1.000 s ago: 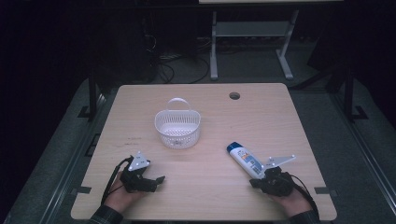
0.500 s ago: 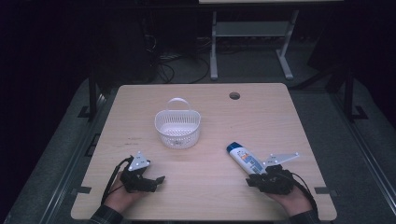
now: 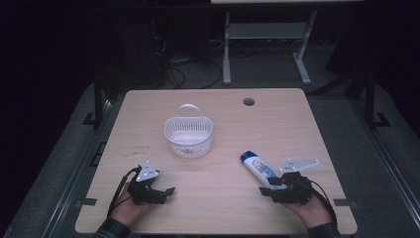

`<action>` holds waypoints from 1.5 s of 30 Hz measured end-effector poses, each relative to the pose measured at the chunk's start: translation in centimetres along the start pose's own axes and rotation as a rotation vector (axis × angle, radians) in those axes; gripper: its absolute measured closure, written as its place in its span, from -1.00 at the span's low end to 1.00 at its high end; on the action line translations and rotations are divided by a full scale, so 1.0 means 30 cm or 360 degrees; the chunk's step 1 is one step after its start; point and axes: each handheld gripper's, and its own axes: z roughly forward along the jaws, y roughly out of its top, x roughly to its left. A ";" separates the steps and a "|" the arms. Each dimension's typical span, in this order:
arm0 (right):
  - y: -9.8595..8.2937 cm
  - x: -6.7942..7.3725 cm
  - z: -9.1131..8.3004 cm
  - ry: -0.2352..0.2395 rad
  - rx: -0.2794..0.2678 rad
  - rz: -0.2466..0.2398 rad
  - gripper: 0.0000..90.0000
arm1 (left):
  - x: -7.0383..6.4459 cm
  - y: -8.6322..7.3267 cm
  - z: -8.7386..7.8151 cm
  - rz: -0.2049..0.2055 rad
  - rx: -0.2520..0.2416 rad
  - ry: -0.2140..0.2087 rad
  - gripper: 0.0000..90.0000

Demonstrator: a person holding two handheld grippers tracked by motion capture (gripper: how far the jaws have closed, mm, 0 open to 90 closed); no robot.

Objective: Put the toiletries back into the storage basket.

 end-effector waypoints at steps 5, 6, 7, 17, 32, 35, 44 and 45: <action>0.029 -0.004 -0.008 -0.0055 -0.0010 -0.0023 -0.17 | 0.000 0.000 0.001 -0.0002 -0.0002 -0.0001 -0.72; 0.035 -0.005 -0.009 -0.0062 -0.0016 -0.0020 -0.20 | 0.000 0.000 0.001 -0.0002 -0.0002 -0.0001 -0.72; 0.039 -0.008 -0.008 -0.0067 -0.0024 -0.0028 -0.21 | 0.000 0.000 0.001 -0.0002 -0.0002 -0.0001 -0.72; 0.071 -0.027 0.002 -0.0091 -0.0027 -0.0010 -0.47 | 0.000 0.000 0.001 -0.0001 -0.0003 -0.0001 -0.72; 0.141 -0.069 0.032 -0.0125 0.0008 -0.0007 -0.53 | 0.000 0.000 0.000 0.0000 0.0000 -0.0001 -0.72; 0.155 -0.073 0.036 -0.0132 0.0018 -0.0003 -0.53 | 0.000 0.000 -0.001 0.0000 0.0003 -0.0001 -0.72; 0.201 -0.087 0.074 -0.0174 0.0072 -0.0012 -0.57 | 0.000 0.001 -0.001 0.0000 0.0005 -0.0001 -0.72; 0.204 -0.089 0.079 -0.0174 0.0072 -0.0008 -0.57 | 0.000 0.001 -0.001 0.0000 0.0006 -0.0002 -0.72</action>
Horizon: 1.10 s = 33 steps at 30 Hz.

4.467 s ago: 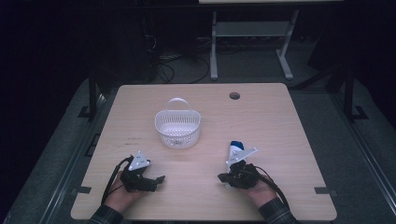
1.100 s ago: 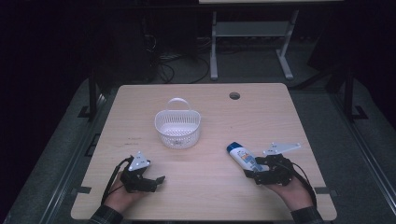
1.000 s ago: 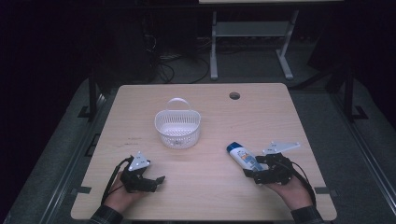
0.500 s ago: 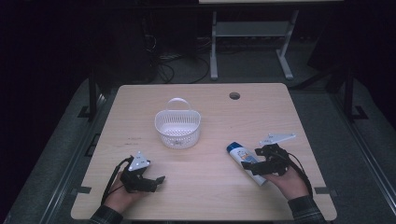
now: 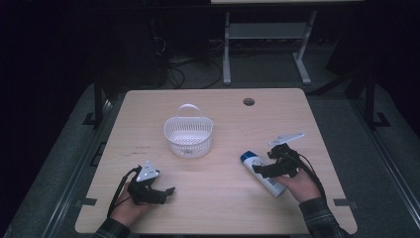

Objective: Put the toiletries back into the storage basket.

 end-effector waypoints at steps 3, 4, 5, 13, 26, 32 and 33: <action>0.009 -0.007 0.017 -0.0004 0.0023 0.0005 -0.57 | 0.000 0.000 0.000 0.0000 0.0001 0.0000 -0.72; 0.012 -0.009 0.023 -0.0012 0.0036 0.0004 -0.57 | 0.000 0.000 0.000 0.0000 0.0001 0.0001 -0.72; 0.015 -0.011 0.030 -0.0019 0.0043 0.0005 -0.57 | 0.000 0.000 0.000 -0.0001 0.0001 0.0000 -0.72; 0.041 -0.030 0.086 -0.0070 0.0130 0.0014 -0.57 | 0.000 0.000 0.000 0.0000 0.0001 0.0000 -0.72; 0.049 -0.036 0.164 -0.0083 0.0300 -0.0007 -0.56 | 0.000 0.000 0.000 -0.0001 0.0000 0.0000 -0.72; 0.042 -0.028 0.190 -0.0088 0.0369 -0.0035 -0.56 | 0.000 0.000 0.000 -0.0001 0.0000 0.0000 -0.72; 0.041 -0.026 0.195 -0.0093 0.0380 -0.0042 -0.56 | 0.000 0.000 0.000 0.0000 0.0001 0.0001 -0.72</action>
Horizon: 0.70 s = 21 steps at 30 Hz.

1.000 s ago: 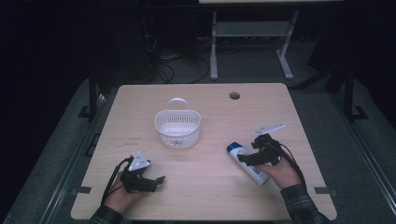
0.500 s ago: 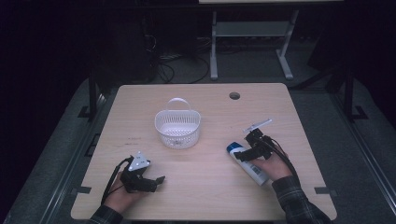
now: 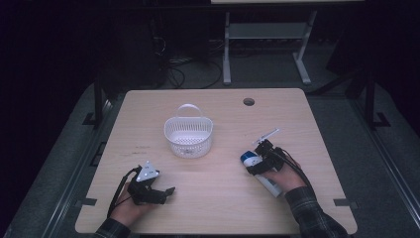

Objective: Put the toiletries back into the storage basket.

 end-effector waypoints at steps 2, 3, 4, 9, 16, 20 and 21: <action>0.000 0.003 0.008 -0.0017 0.0028 -0.0015 -0.54 | 0.000 0.000 0.000 -0.0002 -0.0001 0.0000 -0.72; 0.000 0.004 0.011 -0.0022 0.0034 -0.0025 -0.52 | 0.000 0.000 0.000 -0.0002 -0.0001 0.0000 -0.72; -0.001 0.006 0.013 -0.0023 0.0040 -0.0026 -0.52 | 0.000 0.000 0.000 -0.0001 0.0000 0.0000 -0.72; 0.000 0.019 0.020 -0.0046 0.0064 -0.0043 -0.45 | 0.000 0.000 0.000 -0.0001 -0.0001 0.0000 -0.72; -0.002 0.026 0.016 -0.0059 0.0045 -0.0068 -0.31 | 0.000 0.000 0.000 0.0000 0.0002 0.0001 -0.72; -0.004 0.025 0.016 -0.0053 0.0035 -0.0064 -0.30 | 0.000 0.000 0.000 0.0000 0.0001 0.0001 -0.72; -0.004 0.025 0.016 -0.0054 0.0034 -0.0065 -0.29 | 0.000 0.000 0.000 0.0000 0.0001 0.0000 -0.72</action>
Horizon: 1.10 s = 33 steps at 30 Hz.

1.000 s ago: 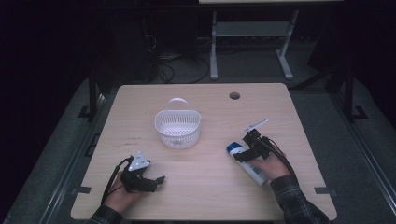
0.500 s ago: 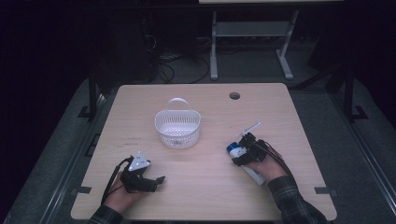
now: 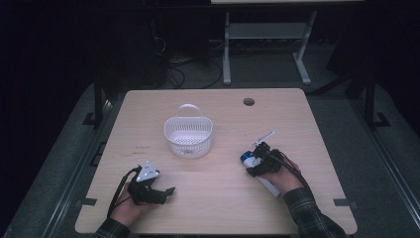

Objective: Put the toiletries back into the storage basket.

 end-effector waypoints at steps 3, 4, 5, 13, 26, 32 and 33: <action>-0.001 -0.002 -0.001 0.0005 -0.0007 0.0003 -0.29 | 0.000 0.000 0.000 0.0000 0.0001 0.0000 -0.72; -0.002 -0.002 -0.002 0.0004 -0.0007 0.0004 -0.29 | 0.000 0.000 0.000 -0.0001 0.0000 0.0000 -0.72; -0.003 -0.003 -0.003 0.0001 -0.0007 0.0006 -0.29 | 0.000 0.000 0.000 0.0000 0.0001 0.0000 -0.72; -0.011 -0.011 -0.029 0.0005 -0.0073 0.0023 -0.28 | 0.000 0.000 0.001 -0.0001 -0.0007 0.0002 -0.72; -0.033 -0.011 -0.097 0.0011 -0.0216 0.0057 -0.28 | 0.000 0.000 0.001 -0.0001 -0.0006 0.0002 -0.72; -0.051 -0.014 -0.134 0.0010 -0.0291 0.0081 -0.28 | 0.000 0.000 0.001 0.0000 -0.0006 0.0002 -0.72; -0.055 -0.015 -0.142 0.0013 -0.0305 0.0089 -0.28 | 0.000 0.000 0.001 -0.0001 -0.0005 0.0002 -0.72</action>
